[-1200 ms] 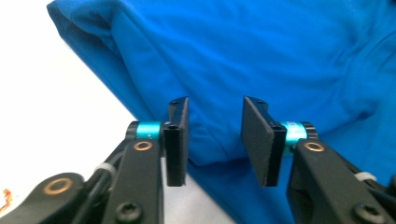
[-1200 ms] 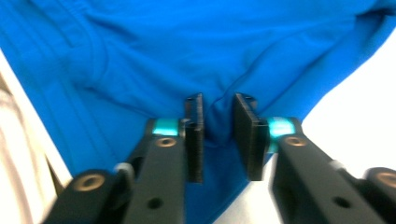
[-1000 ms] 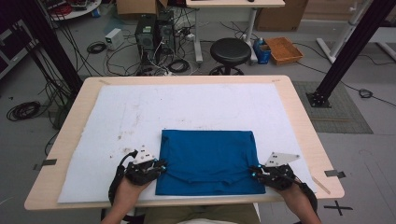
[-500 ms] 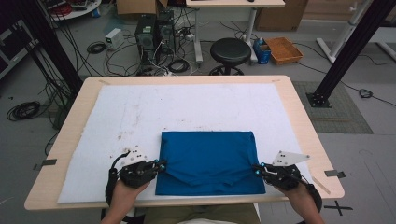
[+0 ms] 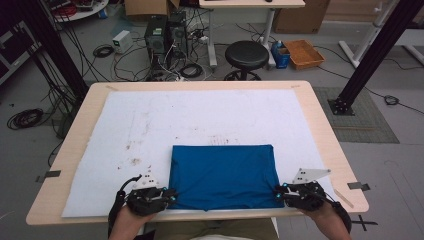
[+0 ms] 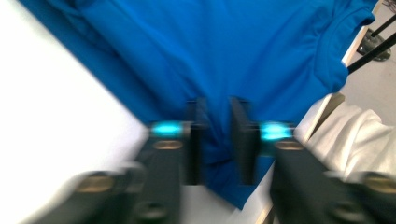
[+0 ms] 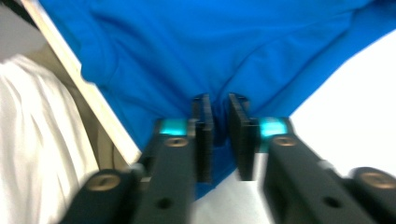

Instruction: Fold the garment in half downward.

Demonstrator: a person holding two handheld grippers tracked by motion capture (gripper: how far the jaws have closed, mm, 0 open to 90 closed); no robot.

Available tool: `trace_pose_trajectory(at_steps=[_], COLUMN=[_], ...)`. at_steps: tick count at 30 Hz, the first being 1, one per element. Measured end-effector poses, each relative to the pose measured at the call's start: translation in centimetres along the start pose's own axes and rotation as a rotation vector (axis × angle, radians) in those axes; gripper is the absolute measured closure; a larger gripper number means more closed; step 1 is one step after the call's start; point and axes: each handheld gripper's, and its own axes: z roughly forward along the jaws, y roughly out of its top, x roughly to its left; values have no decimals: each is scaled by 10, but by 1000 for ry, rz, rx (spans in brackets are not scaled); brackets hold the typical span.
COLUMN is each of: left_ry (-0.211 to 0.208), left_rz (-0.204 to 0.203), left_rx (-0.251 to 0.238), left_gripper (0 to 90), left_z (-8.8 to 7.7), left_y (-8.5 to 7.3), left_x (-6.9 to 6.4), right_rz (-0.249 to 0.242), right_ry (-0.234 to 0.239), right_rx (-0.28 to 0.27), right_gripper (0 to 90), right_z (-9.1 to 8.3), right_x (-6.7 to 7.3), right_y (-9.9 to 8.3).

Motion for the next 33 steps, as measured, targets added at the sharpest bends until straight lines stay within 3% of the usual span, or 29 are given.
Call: trace_pose_trajectory(at_steps=[2,4,6,8,10,12,14,16,17,19,21,23,25,27,30,33], left_ry=[19,65,103,147,197,237,281,309,313,316,320,352,371,372,351,320], left_rz=[-2,-8,-11,-37,-58,-50,-43,-84,-99,-121,-136,-128,-139,-150,-170,-166], left_rx=[-65,-120,-158,-200,-211,-218,-193,-159,-143,-99,-68,-34,-46,-68,-124,-137], left_gripper=[550,486,471,438,421,421,420,418,414,414,437,553,617,612,523,475], left_z=[-4,-7,-6,0,8,19,31,45,51,60,65,67,64,61,56,58], left_y=[10,22,36,49,62,71,79,81,81,78,74,69,68,68,69,69], left_x=[3,8,18,29,40,50,62,76,81,89,92,94,95,96,98,100], right_rz=[48,86,118,145,176,200,226,266,296,306,341,301,293,318,348,335], right_ry=[5,-16,-73,-141,-189,-223,-256,-274,-282,-321,-329,-360,-348,-322,-299,-293], right_rx=[-66,-128,-166,-178,-171,-168,-169,-168,-159,-111,-58,-45,-49,-69,-143,-146], right_gripper=[505,446,366,351,322,309,297,276,269,274,414,529,566,495,423,421], right_z=[-7,-12,-13,-9,-2,8,21,37,46,62,72,72,67,64,57,59], right_x=[-5,-10,-16,-24,-32,-41,-51,-63,-69,-77,-83,-84,-86,-88,-89,-89], right_y=[0,2,7,14,24,36,50,62,67,73,73,69,65,62,62,64])
